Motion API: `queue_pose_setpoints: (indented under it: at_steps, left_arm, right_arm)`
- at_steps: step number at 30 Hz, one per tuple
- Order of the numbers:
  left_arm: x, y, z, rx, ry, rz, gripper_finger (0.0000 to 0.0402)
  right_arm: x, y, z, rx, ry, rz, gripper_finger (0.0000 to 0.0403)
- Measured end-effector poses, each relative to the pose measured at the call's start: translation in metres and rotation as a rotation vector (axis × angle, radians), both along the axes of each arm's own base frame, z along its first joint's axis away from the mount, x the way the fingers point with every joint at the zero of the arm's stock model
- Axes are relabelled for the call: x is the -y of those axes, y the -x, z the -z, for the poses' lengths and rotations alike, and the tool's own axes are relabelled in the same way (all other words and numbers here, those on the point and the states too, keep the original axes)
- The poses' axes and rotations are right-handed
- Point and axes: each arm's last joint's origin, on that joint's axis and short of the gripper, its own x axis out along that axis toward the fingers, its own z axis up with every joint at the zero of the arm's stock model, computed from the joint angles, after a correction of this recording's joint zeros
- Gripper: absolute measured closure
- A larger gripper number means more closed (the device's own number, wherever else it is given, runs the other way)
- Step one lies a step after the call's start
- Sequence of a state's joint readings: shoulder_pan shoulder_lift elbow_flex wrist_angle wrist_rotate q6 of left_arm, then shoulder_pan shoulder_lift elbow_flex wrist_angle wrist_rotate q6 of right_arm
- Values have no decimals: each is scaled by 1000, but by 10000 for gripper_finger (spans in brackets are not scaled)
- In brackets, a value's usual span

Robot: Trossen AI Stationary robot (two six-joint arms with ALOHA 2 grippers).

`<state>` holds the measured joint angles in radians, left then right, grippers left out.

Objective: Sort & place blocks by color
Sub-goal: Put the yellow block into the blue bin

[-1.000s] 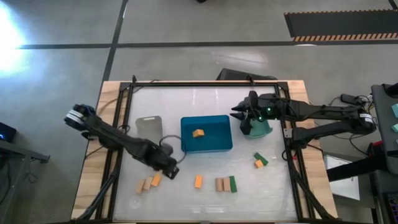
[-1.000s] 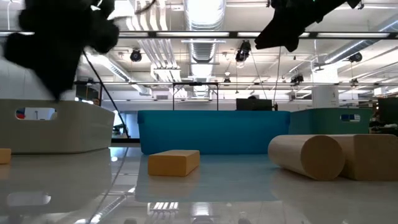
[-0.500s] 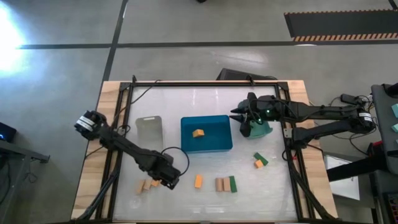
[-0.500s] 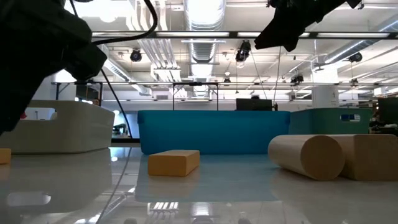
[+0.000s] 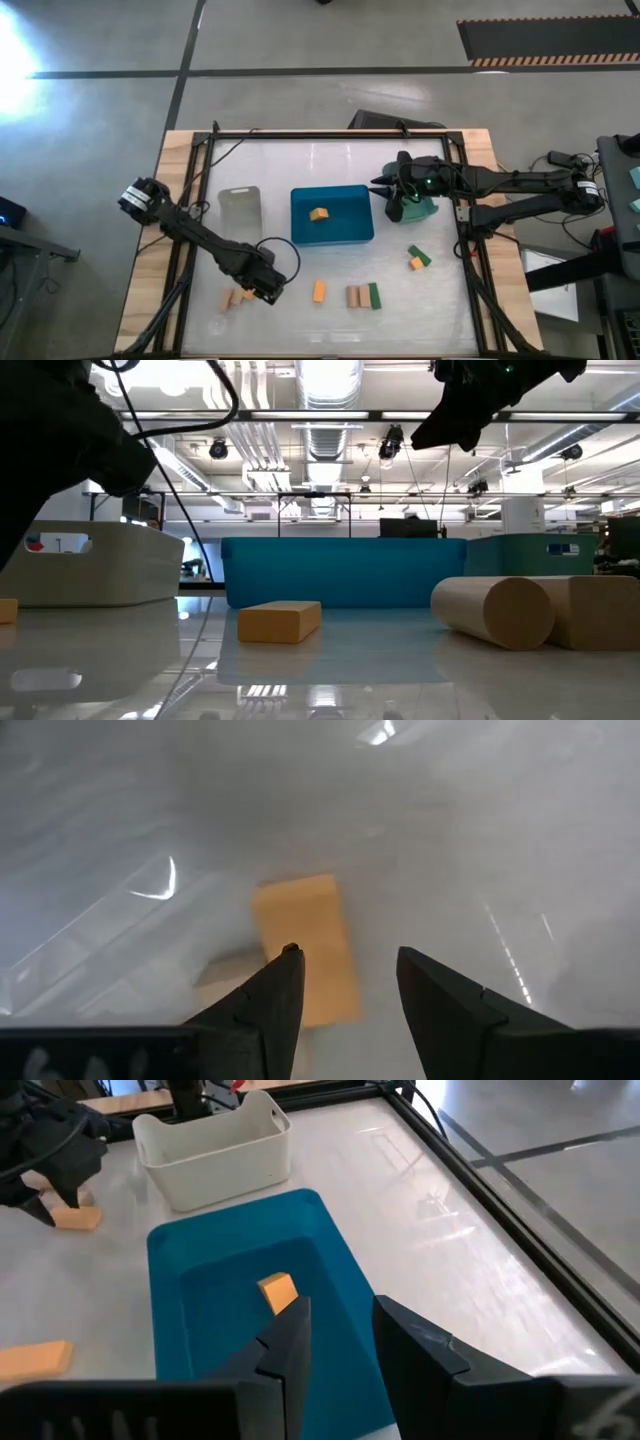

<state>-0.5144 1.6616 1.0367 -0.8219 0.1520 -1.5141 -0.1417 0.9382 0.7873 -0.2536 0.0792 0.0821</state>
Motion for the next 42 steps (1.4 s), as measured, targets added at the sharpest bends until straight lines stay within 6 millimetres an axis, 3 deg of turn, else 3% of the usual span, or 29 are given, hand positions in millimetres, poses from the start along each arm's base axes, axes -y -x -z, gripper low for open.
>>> queue_pose_setpoints:
  at_steps: [7,16,26,31,39,42]
  left_arm:
    - [-3,6,5,-22,-13,1,243]
    - [-3,5,8,-17,-34,-2,156]
    - [-2,2,24,-59,-74,7,149]
    - [-1,0,26,-62,-75,11,172]
    - [-1,0,24,-49,-81,46,277]
    - [-2,0,21,-28,-102,75,286]
  right_arm:
    - [0,0,0,-2,14,-8,300]
    - [0,0,0,-3,28,-16,305]
    - [0,0,0,-9,38,-22,307]
    - [0,0,0,-10,38,-21,305]
    - [0,0,2,-18,45,-27,312]
    - [0,1,6,-27,44,-28,316]
